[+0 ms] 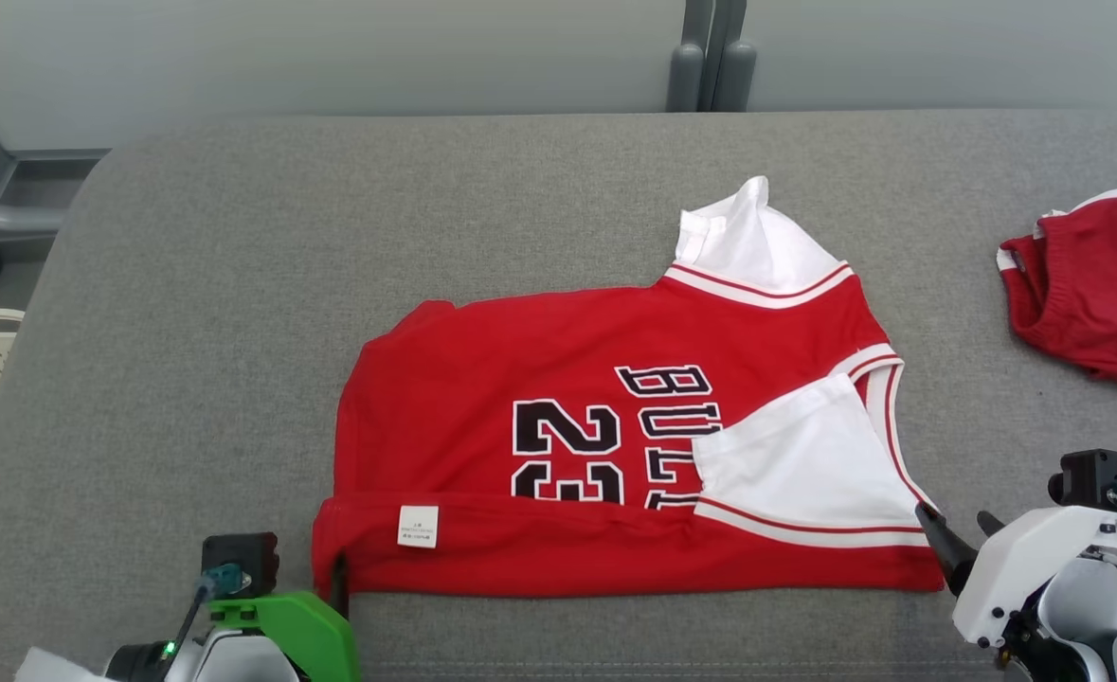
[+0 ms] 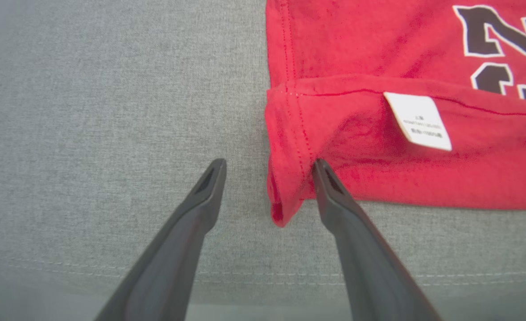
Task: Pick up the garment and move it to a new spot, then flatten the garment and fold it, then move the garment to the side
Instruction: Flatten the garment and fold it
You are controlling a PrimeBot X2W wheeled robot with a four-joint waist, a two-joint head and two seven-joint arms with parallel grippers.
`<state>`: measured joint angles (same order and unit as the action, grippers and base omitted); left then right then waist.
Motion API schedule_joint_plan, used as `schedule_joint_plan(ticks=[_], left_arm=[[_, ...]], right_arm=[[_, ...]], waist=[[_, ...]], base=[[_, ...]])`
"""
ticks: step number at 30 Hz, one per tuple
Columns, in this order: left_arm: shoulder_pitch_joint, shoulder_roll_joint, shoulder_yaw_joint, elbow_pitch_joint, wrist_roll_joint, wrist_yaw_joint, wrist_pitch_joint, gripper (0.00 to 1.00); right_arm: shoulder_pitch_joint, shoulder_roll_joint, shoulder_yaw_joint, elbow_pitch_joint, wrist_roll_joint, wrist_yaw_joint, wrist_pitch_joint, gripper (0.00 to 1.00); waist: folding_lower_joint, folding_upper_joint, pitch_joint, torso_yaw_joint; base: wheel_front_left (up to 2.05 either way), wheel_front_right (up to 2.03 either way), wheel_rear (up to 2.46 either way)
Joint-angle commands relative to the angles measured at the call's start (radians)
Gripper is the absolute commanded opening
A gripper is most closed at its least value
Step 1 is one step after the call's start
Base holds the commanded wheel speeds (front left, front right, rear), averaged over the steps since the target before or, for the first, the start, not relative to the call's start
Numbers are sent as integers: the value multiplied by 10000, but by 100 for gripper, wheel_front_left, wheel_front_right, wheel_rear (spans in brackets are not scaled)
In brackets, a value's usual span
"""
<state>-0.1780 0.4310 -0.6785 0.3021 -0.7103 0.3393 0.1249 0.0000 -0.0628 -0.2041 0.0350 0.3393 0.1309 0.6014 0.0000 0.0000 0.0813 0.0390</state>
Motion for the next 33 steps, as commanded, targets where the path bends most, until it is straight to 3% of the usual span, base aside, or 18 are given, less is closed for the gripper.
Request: schedule_joint_plan(ticks=[1, 5, 12, 16, 20, 25, 30, 33], left_arm=[[165, -46, 158, 47, -98, 74, -293, 100], [441, -291, 737, 123, -225, 136, -1767, 100], [660, -602, 1627, -63, -175, -241, -3733, 100], [878, -857, 2471, -754, 125, -791, -3912, 100], [1429, -1369, 3577, -1647, 670, -1693, -3891, 100], [1893, -1567, 4080, -1883, 1402, -2549, -3895, 100], [2507, -1832, 4435, -1688, 2332, -3039, -3897, 100], [2656, -1814, 4356, -1489, 2641, -3128, -3897, 100]], right_arm=[[60, 7, -26, 14, -39, -5, -249, 100], [159, 89, 23, 12, 247, -5, -1342, 100], [291, 115, 307, 177, 713, -5, -3471, 100], [331, 114, 505, 460, 1039, -5, -4458, 100], [276, 115, 872, 727, 1409, -3, -5274, 100], [195, 118, 1463, 848, 1204, -3, -6102, 100], [310, 108, 2109, 1160, 452, -3, -7219, 100], [385, 110, 2180, 1341, 64, -3, -7348, 100]], waist=[[0, 0, -173, 46], [0, 0, -570, 100], [0, 0, -1148, 167], [0, 0, -1404, 197], [0, 0, -1601, 179], [0, 0, -1779, 113], [0, 0, -1966, 69], [0, 0, -2021, 109]], base=[[0, 0, 0], [0, 0, 0], [0, 0, 0], [0, 0, 0], [0, 0, 0], [0, 0, 0], [0, 0, 0], [0, 0, 0]])
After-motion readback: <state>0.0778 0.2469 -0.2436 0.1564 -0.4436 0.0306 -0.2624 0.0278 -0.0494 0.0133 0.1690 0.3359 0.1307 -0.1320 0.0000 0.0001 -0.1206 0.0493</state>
